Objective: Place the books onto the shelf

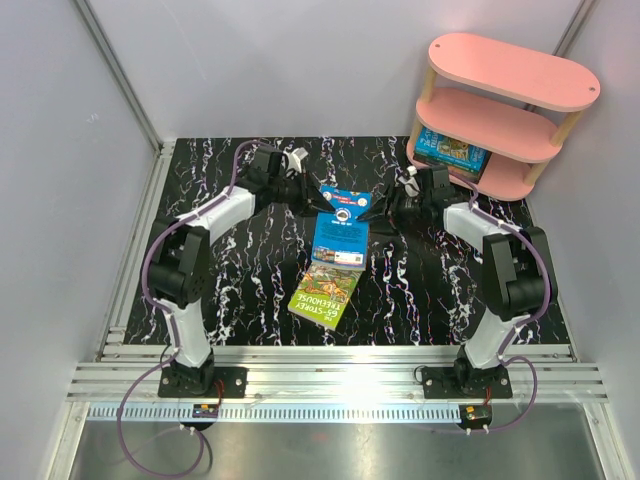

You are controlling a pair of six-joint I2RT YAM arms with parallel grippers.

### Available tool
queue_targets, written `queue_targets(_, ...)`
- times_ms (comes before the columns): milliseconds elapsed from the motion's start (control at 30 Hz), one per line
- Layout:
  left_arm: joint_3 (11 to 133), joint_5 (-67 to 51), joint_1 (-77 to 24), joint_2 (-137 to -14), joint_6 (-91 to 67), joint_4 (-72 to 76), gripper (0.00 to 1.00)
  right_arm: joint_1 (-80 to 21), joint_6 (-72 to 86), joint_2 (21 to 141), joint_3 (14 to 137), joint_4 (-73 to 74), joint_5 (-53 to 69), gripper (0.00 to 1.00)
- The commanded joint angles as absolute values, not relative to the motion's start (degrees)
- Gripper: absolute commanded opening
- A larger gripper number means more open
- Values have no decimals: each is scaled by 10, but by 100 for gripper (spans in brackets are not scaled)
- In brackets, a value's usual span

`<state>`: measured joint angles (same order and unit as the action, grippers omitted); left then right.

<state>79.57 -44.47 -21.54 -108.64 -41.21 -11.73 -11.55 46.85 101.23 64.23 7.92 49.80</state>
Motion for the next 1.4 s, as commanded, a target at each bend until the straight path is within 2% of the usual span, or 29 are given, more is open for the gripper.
queue_targets(0,848,-479,-222,-1091,-472,-32,0,-128,496,976,642,26,558,49)
queue_targets(33,854,-479,-222,-1093,-478,-30,0,-128,498,973,642,25,559,37)
queue_targets(100,865,-481,-223,-1101,-484,-27,0,-128,504,965,642,18,562,26)
queue_targets(133,876,-481,-223,-1103,-486,-26,0,-128,509,963,643,14,563,18)
queue_targets(300,904,-486,-222,-1114,-506,-16,0,-128,528,955,655,-12,567,0)
queue_targets(400,924,-488,-223,-1119,-514,-13,0,-127,533,950,681,-11,558,0)
queue_targets(433,931,-488,-226,-1121,-514,-12,4,-128,530,950,690,-3,555,0)
queue_targets(467,943,-488,-225,-1125,-513,-20,13,-127,528,952,713,-4,547,0)
queue_targets(500,950,-488,-227,-1128,-512,-24,25,-126,524,953,725,17,542,0)
queue_targets(533,956,-483,-227,-1129,-506,-32,47,-124,524,955,736,22,541,0)
queue_targets(600,960,-476,-227,-1125,-501,-44,64,-106,528,963,762,20,541,0)
queue_targets(700,956,-456,-225,-1114,-484,-72,82,-56,554,966,776,-16,540,0)
queue_targets(733,953,-452,-225,-1114,-476,-79,85,-40,582,966,775,-55,544,0)
queue_targets(900,913,-428,-219,-1085,-460,-106,88,83,689,977,766,-195,556,0)
queue_targets(1033,868,-426,-216,-1064,-454,-107,88,136,766,1001,776,-294,546,0)
queue_targets(1367,793,-424,-216,-1024,-407,-150,85,182,828,1084,837,-376,497,0)
